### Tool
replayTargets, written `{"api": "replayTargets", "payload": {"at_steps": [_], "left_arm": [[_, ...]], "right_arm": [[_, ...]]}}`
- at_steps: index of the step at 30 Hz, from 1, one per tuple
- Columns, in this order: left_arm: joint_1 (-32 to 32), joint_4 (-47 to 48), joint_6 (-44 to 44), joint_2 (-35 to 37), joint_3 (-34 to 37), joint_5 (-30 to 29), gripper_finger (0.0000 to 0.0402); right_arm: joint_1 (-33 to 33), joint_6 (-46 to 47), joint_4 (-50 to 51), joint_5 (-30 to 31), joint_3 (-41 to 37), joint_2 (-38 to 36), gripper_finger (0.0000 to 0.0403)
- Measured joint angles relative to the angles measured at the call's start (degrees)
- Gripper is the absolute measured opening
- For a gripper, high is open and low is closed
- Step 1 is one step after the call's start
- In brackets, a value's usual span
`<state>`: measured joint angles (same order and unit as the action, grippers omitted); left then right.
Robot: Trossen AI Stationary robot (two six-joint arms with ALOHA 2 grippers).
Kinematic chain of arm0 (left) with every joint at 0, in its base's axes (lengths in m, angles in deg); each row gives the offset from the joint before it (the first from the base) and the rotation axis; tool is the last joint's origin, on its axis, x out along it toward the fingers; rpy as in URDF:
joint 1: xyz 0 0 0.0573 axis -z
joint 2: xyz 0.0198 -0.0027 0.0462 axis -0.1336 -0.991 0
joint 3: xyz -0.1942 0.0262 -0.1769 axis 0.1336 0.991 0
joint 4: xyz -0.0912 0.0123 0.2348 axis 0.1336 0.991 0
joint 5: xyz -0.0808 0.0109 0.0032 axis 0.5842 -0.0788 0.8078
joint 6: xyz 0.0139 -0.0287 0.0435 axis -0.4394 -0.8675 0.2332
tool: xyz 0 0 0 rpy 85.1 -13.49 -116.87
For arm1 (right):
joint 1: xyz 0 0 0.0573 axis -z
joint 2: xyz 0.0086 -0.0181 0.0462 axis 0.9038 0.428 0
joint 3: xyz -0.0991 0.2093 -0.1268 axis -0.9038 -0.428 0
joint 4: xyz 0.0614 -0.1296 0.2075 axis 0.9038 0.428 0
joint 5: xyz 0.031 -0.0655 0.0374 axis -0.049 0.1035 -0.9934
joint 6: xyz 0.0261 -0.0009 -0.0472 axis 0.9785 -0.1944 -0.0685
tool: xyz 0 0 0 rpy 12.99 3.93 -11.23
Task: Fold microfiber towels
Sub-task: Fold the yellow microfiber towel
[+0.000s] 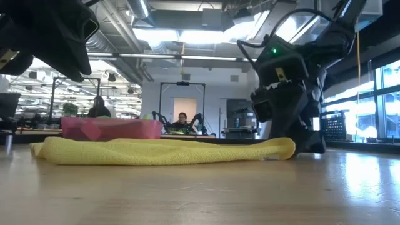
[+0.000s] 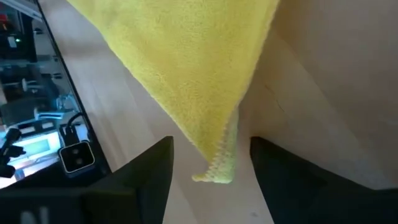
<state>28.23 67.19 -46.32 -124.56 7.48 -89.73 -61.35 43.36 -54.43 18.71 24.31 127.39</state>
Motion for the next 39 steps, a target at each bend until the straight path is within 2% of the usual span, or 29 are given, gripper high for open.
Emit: {"api": "replayTargets", "payload": {"at_steps": [3, 6, 14, 17, 20, 23, 28, 32, 36, 39], "left_arm": [[0.3, -0.2, 0.0, 0.0, 0.0, 0.0, 0.0041], [0.6, -0.2, 0.1, 0.0, 0.0, 0.0, 0.0041], [0.5, -1.5, 4.6, 0.0, 0.0, -3.7, 0.0041], [0.6, -1.5, 5.1, 0.0, 0.0, -4.9, 0.0041], [0.5, -1.5, 5.6, 0.0, 0.0, -5.1, 0.0041], [0.6, -1.5, 5.8, 0.0, 0.0, -5.9, 0.0041], [0.5, -1.6, 7.9, 0.0, 0.1, -10.4, 0.0041], [0.4, -2.8, 12.1, 0.0, 0.1, -14.7, 0.0041], [-0.5, -1.7, 16.6, 0.0, 0.1, -13.9, 0.0041], [-1.5, 1.3, 19.3, 0.0, 0.1, -10.8, 0.0041]], "right_arm": [[0.3, 2.2, -2.3, -0.3, -0.1, -0.2, 0.021], [0.9, 4.9, -5.7, -0.8, 0.3, -1.0, 0.0183], [5.4, 13.7, -10.9, -10.5, 1.4, -1.1, 0.0047], [7.8, 22.1, -23.0, -11.5, 1.4, -1.1, 0.001], [9.8, 33.5, -41.5, -7.9, 1.5, -1.2, 0.0019], [11.8, 40.2, -49.7, -3.1, 1.6, -1.3, 0.0026], [12.7, 41.7, -47.1, 0.3, 1.6, -1.2, 0.0007], [12.0, 41.7, -43.3, 5.7, 1.5, -1.2, 0.0017], [11.6, 38.7, -40.8, 8.7, 1.5, -1.2, 0.0015], [11.5, 35.3, -34.2, 11.6, 1.6, -1.2, 0.0007]]}}
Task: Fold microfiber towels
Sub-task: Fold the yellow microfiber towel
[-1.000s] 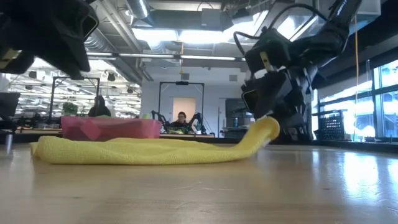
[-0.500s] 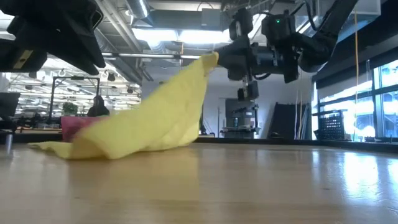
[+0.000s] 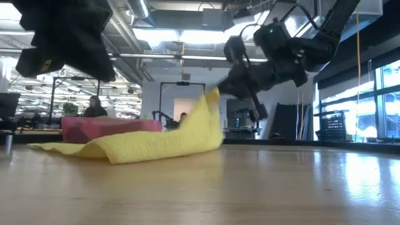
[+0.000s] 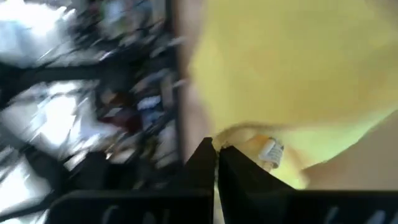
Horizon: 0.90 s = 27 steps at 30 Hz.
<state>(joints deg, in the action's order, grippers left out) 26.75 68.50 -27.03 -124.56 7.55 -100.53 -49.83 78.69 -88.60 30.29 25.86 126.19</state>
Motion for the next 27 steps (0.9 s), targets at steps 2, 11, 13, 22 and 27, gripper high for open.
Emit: {"api": "replayTargets", "payload": {"at_steps": [2, 11, 13, 22, 27], "left_arm": [[-0.7, 2.3, 0.3, 0.0, 0.0, 2.0, 0.0041], [-2.7, 12.8, 0.2, -1.1, 0.1, 4.8, 0.0041], [-3.7, 14.5, 0.2, -2.0, 0.1, 4.8, 0.0041], [-6.9, 12.1, 6.7, -8.6, 0.1, 4.1, 0.0041], [-8.8, 14.7, 14.5, -14.4, 0.0, 8.2, 0.0041]], "right_arm": [[0.0, -0.5, 4.5, 3.5, 0.0, 0.0, 0.0006], [0.3, -23.3, 3.9, 7.0, 0.0, 0.0, 0.0024], [0.2, -28.6, 3.6, 7.0, 0.6, 0.0, 0.0019], [-0.5, -34.6, 7.5, 4.2, 8.9, 0.0, 0.0023], [-0.4, -38.6, 18.8, 0.0, 13.9, 0.0, 0.0036]]}}
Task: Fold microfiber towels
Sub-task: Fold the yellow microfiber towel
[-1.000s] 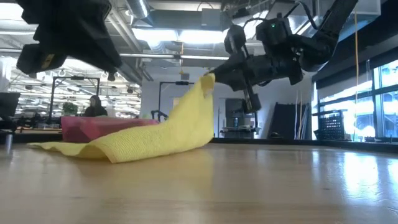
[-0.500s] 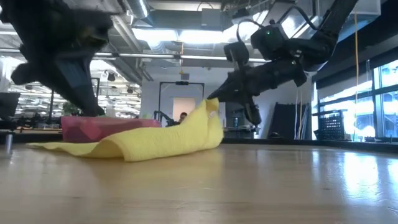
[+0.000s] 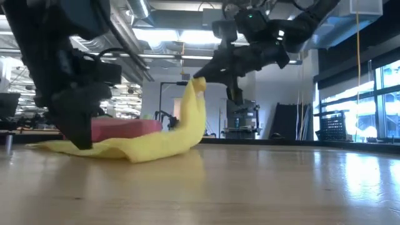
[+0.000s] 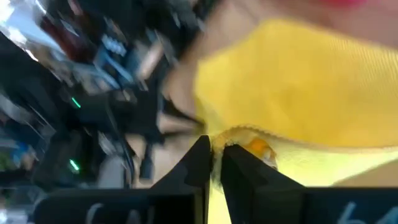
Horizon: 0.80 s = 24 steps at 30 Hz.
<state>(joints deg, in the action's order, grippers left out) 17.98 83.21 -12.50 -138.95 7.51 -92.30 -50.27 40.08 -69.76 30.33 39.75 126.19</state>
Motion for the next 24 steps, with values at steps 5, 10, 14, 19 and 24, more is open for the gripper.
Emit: {"api": "replayTargets", "payload": {"at_steps": [5, 10, 14, 19, 24], "left_arm": [[-0.6, 12.7, -0.4, -4.4, -0.6, -0.2, 0.0041], [-1.5, 30.6, -11.6, -5.5, 0.6, 4.0, 0.0041], [-2.9, 36.3, -19.5, -4.8, 2.8, 6.7, 0.0041], [-2.7, 36.1, -19.9, -2.8, 2.0, 11.2, 0.0041], [-0.6, 36.5, -21.2, 1.1, -2.5, 11.3, 0.0041]], "right_arm": [[-0.1, -8.0, 19.9, -2.2, 4.9, 0.0, 0.0029], [-0.1, -15.4, 32.9, -2.2, 8.4, 0.0, 0.0011], [-0.1, -16.6, 36.3, -2.0, 8.6, 0.0, 0.0012], [-0.2, -16.0, 35.1, -1.9, 8.6, -0.1, 0.0024], [-0.2, -10.6, 30.5, -12.1, 8.7, -1.9, 0.0008]]}}
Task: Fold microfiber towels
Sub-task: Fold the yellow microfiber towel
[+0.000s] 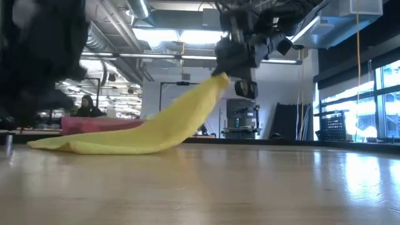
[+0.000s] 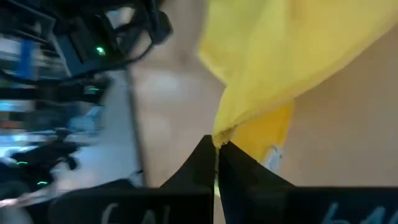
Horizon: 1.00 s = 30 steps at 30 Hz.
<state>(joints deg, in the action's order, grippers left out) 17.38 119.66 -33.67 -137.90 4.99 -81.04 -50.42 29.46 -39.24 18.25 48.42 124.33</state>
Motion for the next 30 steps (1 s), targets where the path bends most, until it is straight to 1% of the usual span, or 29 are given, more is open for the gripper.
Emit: {"api": "replayTargets", "payload": {"at_steps": [2, 4, 6, 8, 10, 11, 14, 18, 20, 22, 24, 25, 27, 30], "left_arm": [[1.0, 0.8, -1.1, 1.8, -2.8, -2.2, 0.0041], [2.2, 1.7, -1.2, 4.0, -6.4, -6.6, 0.0041], [3.6, 1.6, -0.6, 6.3, -10.7, -13.6, 0.0041], [5.0, 0.9, 2.9, 8.2, -15.1, -21.2, 0.0041], [5.9, 0.2, 10.1, 9.3, -19.6, -27.6, 0.0041], [6.3, 0.2, 14.0, 9.4, -21.8, -30.0, 0.0041], [6.5, 0.2, 24.8, 9.5, -27.3, -35.0, 0.0041], [5.2, -2.0, 33.8, 9.5, -31.2, -40.9, 0.0041], [4.2, -4.1, 38.9, 9.5, -31.6, -42.4, 0.0041], [3.0, -6.0, 43.5, 9.4, -31.7, -42.2, 0.0041], [2.0, -6.6, 45.6, 9.4, -31.7, -42.2, 0.0041], [1.5, -6.6, 45.6, 9.4, -31.7, -43.2, 0.0041], [0.4, -6.5, 44.6, 9.5, -31.9, -47.5, 0.0041], [-1.3, -7.5, 42.6, 10.0, -34.2, -54.4, 0.0041]], "right_arm": [[0.0, 3.0, -1.2, -3.1, 0.0, -0.9, 0.0007], [-0.4, 6.0, -4.2, -4.3, 0.0, -1.9, 0.0011], [-0.6, 8.2, -8.5, -4.7, 0.0, -3.2, 0.0012], [-0.7, 12.8, -15.1, -4.0, 0.0, -4.3, 0.001], [-0.6, 19.7, -22.7, -1.2, 0.0, -5.4, 0.0006], [-0.6, 23.5, -26.7, 1.3, 0.0, -5.7, 0.0005], [-0.6, 32.1, -34.1, 9.1, 0.1, -6.7, 0.0008], [-0.6, 38.9, -34.6, 16.8, 0.7, -6.9, 0.001], [-0.6, 39.3, -34.6, 17.8, 2.3, -6.7, 0.001], [-0.6, 38.6, -35.2, 17.8, 4.6, -6.6, 0.001], [-0.6, 35.0, -35.6, 17.2, 7.4, -6.6, 0.001], [-0.6, 32.4, -35.5, 17.0, 9.1, -6.5, 0.001], [-0.6, 27.0, -33.6, 16.6, 12.7, -6.6, 0.001], [-0.7, 19.2, -26.4, 17.3, 18.3, -6.6, 0.001]]}}
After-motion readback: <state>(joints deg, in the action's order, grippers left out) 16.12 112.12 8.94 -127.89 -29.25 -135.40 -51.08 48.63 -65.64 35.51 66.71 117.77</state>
